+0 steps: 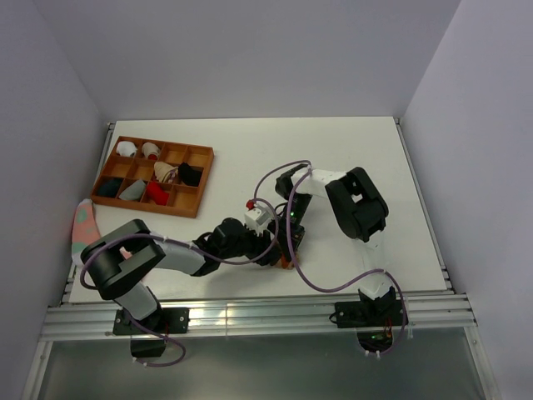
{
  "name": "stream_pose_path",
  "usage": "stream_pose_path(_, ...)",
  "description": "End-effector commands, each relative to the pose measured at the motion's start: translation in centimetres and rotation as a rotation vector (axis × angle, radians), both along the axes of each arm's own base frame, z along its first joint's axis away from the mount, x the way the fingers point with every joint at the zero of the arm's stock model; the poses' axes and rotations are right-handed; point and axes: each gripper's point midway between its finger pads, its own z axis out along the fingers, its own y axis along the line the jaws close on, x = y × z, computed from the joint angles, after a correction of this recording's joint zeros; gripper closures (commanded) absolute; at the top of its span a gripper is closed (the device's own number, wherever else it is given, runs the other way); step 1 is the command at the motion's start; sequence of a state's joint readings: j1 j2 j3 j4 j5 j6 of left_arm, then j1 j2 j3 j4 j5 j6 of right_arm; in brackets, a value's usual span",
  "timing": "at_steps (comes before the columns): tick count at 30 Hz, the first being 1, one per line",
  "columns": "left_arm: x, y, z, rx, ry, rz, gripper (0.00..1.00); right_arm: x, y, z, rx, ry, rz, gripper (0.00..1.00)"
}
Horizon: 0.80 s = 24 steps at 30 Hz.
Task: Roll the socks
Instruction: Roll the sock at the center of the board.
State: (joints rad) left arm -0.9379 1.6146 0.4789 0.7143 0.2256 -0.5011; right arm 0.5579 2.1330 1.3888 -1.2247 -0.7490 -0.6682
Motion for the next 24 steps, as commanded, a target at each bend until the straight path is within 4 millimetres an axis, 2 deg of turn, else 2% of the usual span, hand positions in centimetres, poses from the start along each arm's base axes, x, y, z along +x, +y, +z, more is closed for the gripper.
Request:
stream_pose_path(1, -0.5, -0.4, -0.8, -0.002, 0.032, -0.022, 0.49, 2.7, -1.2, -4.1, -0.072, -0.158, 0.067, 0.77)
stream_pose_path(3, -0.7, -0.3, -1.4, 0.004, 0.052, -0.016, 0.57, 2.8, -1.2, -4.2, -0.079, -0.163, 0.062, 0.77)
stream_pose_path(4, -0.9, -0.2, -1.7, 0.009, 0.060, -0.016, 0.65, 2.8, -1.2, -4.2, -0.076, -0.163, 0.064, 0.76)
stream_pose_path(6, -0.9, 0.0, -2.2, 0.019, 0.074, -0.004, 0.73, 2.8, -1.2, -4.2, -0.078, -0.166, 0.058, 0.76)
stream_pose_path(8, -1.1, 0.2, -2.7, 0.029, 0.090, 0.003, 0.87, 3.0, -1.1, -4.1, -0.075, -0.178, 0.053, 0.75)
stream_pose_path(10, -1.2, 0.5, -3.5, 0.057, 0.104, 0.015, 0.99, 3.5, -1.0, -4.0, -0.075, -0.210, 0.041, 0.70)
stream_pose_path(13, -1.4, 1.0, -4.4, 0.090, 0.118, 0.031, 1.00, 4.2, -0.9, -3.9, -0.080, -0.261, 0.022, 0.62)
stream_pose_path(18, -1.3, 1.7, -5.8, 0.137, 0.143, 0.065, 1.00, 5.2, -0.6, -2.4, -0.053, -0.348, -0.014, 0.52)
stream_pose_path(24, -1.6, 2.0, -7.4, 0.159, 0.188, 0.085, 1.00, 6.2, -1.3, -0.4, -0.011, -0.481, -0.043, 0.49)
